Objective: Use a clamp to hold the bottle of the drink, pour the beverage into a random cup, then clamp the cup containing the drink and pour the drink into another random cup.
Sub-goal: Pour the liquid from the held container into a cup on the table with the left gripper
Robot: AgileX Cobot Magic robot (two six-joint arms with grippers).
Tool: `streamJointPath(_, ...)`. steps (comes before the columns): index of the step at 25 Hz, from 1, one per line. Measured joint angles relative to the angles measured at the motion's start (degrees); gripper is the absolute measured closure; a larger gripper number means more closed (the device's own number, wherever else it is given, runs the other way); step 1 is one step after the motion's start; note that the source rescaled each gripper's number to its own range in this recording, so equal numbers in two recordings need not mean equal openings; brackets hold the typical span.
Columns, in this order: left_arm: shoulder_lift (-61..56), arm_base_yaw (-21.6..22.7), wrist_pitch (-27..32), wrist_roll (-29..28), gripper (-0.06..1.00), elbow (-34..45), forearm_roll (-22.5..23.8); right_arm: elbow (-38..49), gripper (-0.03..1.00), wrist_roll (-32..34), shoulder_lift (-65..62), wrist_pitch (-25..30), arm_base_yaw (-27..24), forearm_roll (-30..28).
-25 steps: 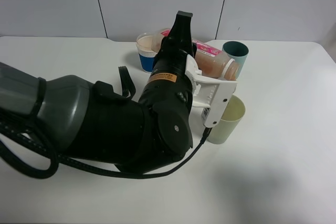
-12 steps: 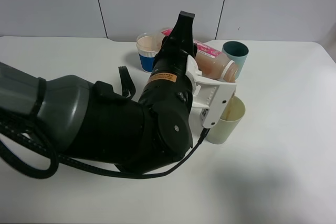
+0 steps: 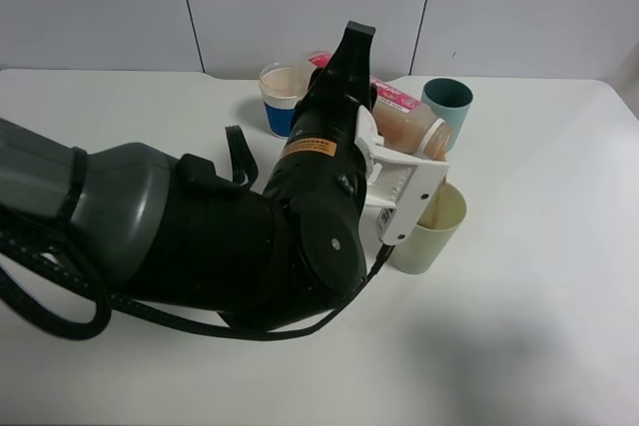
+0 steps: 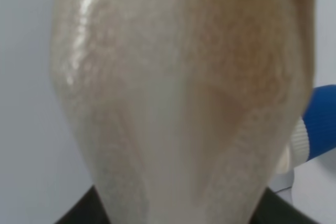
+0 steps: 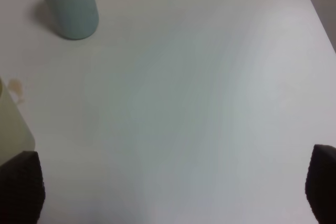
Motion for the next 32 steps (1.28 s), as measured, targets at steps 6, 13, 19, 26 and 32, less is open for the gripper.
streamJointPath(6, 0.0, 0.0, 0.0, 0.5, 0.94, 0.0, 0.2, 0.0, -0.03, 0.0, 0.0, 0.0, 0.0, 0.0)
streamJointPath(13, 0.0, 0.0, -0.3, 1.3, 0.94, 0.0, 0.8, 0.0, -0.03, 0.0, 0.0, 0.0, 0.0, 0.0)
streamJointPath(19, 0.0, 0.0, -0.3, 1.3, 0.94, 0.0, 1.1, 0.0, -0.03, 0.0, 0.0, 0.0, 0.0, 0.0)
streamJointPath(26, 0.0, 0.0, -0.3, 2.3, 0.94, 0.0, 1.7, 0.0, -0.03, 0.0, 0.0, 0.0, 0.0, 0.0)
streamJointPath(32, 0.0, 0.0, -0.3, 2.4, 0.94, 0.0, 2.9, 0.0, -0.03, 0.0, 0.0, 0.0, 0.0, 0.0)
